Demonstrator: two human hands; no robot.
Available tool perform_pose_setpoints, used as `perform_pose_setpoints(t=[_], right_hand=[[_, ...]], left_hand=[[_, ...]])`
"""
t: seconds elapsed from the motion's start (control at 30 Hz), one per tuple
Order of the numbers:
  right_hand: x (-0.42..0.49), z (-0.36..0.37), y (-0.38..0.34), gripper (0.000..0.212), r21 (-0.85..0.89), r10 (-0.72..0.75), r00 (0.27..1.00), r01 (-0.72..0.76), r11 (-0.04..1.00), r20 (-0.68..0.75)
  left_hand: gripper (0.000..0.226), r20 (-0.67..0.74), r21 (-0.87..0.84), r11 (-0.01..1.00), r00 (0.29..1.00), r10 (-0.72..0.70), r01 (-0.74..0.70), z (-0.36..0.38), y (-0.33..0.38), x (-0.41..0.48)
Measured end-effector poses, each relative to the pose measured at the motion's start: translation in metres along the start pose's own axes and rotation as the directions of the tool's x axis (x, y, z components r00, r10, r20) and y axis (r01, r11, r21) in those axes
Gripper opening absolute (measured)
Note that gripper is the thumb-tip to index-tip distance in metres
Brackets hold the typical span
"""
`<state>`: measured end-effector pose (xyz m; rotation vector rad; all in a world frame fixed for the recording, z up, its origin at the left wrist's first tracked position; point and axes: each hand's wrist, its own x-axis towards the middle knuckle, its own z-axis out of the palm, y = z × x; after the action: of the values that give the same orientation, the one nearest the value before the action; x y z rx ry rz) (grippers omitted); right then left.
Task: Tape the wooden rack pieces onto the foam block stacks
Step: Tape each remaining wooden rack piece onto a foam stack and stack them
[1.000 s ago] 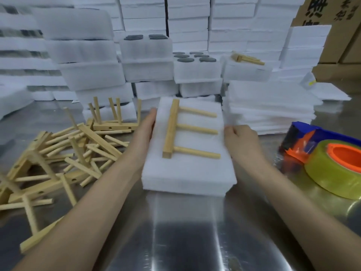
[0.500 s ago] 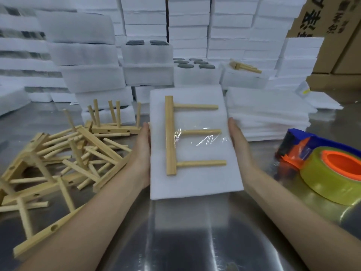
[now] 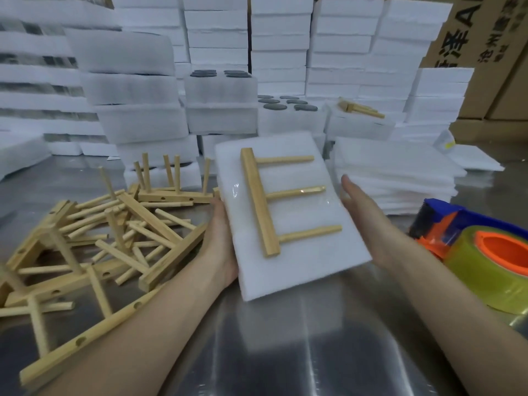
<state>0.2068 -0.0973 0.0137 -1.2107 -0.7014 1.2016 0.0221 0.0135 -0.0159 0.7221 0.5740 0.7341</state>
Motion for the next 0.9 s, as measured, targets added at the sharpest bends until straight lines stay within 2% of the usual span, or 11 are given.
perform_pose_setpoints(t=[0.07,0.13,0.27,0.37,0.47,0.53,0.63,0.7,0.77,0.83,0.9], right_hand=[[-0.009,-0.005,-0.005,0.056,-0.056,0.031,0.979,-0.020,0.998,0.201],[-0.015,-0.009,-0.006,0.060,-0.090,0.060,0.957,-0.036,0.995,0.283],[-0.013,0.002,-0.005,0.046,0.001,-0.061,0.984,0.062,0.998,0.166],[-0.015,0.013,-0.008,0.084,-0.050,-0.137,0.986,0.142,0.989,0.092],[-0.015,0.015,-0.007,0.118,-0.045,-0.153,0.988,0.151,0.987,-0.022],[-0.015,0.016,-0.005,0.113,0.094,-0.128,0.990,0.122,0.988,0.052],[-0.019,0.026,0.000,0.086,0.267,-0.005,0.974,-0.058,0.962,0.229],[-0.021,0.032,0.002,0.077,0.339,-0.004,0.975,-0.074,0.938,0.223],[-0.022,0.036,0.000,0.068,0.372,-0.060,0.994,0.022,0.928,0.091],[-0.025,0.035,-0.006,0.062,0.345,-0.168,0.985,0.173,0.923,-0.043],[-0.029,0.034,-0.018,0.044,0.271,-0.332,0.932,0.359,0.893,-0.142]], left_hand=[[0.064,0.027,-0.052,0.997,0.998,0.059,-0.058,0.003,0.004,-0.004],[0.065,0.033,-0.122,0.990,0.997,0.068,-0.064,0.000,0.008,-0.004],[0.077,0.156,-0.284,0.958,0.985,0.073,-0.026,-0.001,0.009,-0.005],[0.080,0.219,-0.331,0.943,0.975,0.047,0.029,0.002,0.008,-0.003],[0.075,0.186,-0.347,0.938,0.978,0.097,-0.027,0.001,0.005,0.001],[0.075,0.187,-0.362,0.930,0.973,0.137,-0.061,0.002,0.006,0.000],[0.074,0.230,-0.388,0.918,0.955,0.187,-0.086,0.001,0.008,0.000],[0.073,0.280,-0.360,0.926,0.934,0.224,-0.114,0.000,0.009,-0.002],[0.074,0.309,-0.237,0.958,0.922,0.234,-0.163,0.002,0.009,0.005],[0.076,0.268,0.052,0.965,0.935,0.235,-0.257,0.007,0.003,0.009],[0.064,0.161,0.436,0.839,0.945,0.284,-0.327,0.008,-0.009,0.016]])
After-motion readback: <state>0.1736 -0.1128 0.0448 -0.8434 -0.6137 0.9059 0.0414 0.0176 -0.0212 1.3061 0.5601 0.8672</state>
